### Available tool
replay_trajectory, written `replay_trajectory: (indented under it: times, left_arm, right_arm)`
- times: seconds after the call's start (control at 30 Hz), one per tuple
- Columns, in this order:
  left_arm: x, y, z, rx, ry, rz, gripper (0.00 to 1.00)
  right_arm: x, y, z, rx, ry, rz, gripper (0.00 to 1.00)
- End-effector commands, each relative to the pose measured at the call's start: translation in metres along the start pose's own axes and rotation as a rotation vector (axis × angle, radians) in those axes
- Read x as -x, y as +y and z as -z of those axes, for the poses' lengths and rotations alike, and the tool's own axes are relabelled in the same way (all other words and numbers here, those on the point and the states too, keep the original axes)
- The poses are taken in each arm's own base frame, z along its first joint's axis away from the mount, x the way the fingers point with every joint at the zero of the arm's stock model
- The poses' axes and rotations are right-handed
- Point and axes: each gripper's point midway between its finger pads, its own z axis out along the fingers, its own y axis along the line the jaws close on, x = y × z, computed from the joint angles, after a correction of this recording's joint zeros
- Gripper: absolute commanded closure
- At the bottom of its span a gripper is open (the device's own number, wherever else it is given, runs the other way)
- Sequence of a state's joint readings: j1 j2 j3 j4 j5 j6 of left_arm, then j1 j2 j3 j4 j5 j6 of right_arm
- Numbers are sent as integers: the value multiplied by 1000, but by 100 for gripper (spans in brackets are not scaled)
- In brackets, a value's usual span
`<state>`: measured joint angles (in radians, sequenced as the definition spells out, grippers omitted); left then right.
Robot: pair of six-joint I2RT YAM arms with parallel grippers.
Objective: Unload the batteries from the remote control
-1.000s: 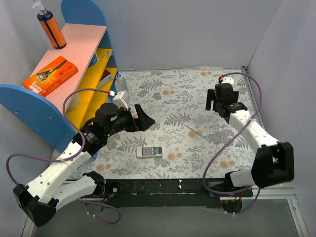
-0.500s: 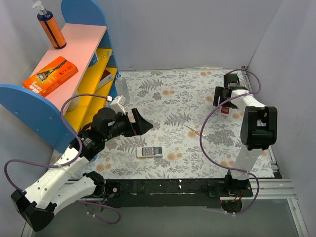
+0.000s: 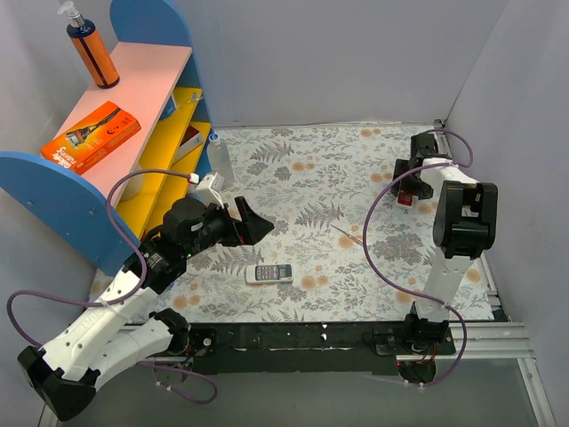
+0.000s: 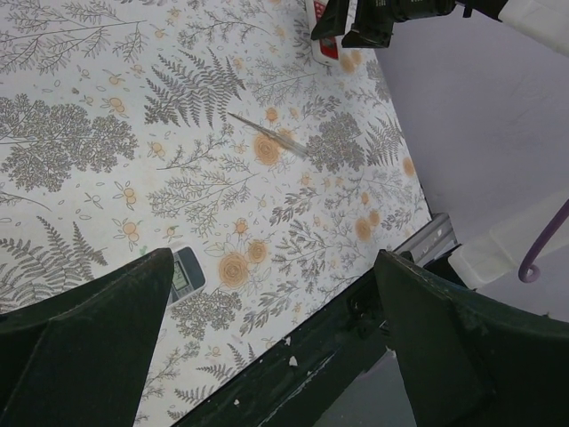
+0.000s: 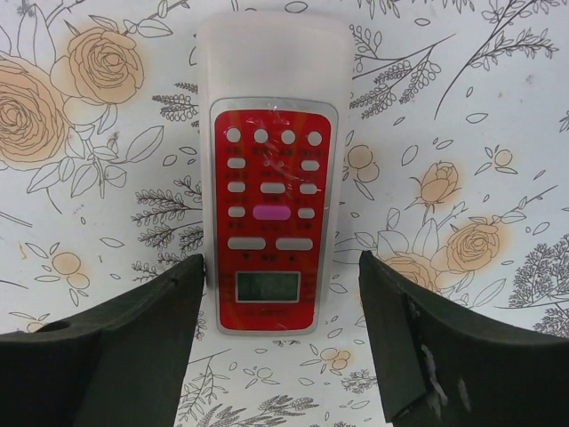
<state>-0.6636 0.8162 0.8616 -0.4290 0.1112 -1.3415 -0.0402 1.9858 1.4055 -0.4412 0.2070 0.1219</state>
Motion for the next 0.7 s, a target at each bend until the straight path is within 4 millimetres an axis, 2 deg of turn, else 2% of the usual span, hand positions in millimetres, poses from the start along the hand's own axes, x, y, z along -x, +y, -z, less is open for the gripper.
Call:
replay_trajectory:
  times: [0.0,0.17,0.4,0.5,0.53,0.67]
  left_arm:
    - [6,5,4,9,-59,-25,2]
    - [9,5,8,8,-74,-35,2]
    - [19,3,16,36,-88,-69,2]
    - [19,5,18,43,-91,-69,2]
    - [13,6,17,35,-79,-69,2]
    - [-1,2,10,-23,-32,-63,2]
  right_arm:
    - [2,2,0,29,-5,12,27]
    - [-3,4,1,49,0,21,39]
    - [-5,18,10,137,-6,26,44]
    - [-7,34,22,238,-24,18,47]
    - [-8,47,28,313,-27,10,48]
    - [-12,75,59,509,-80,-18,50]
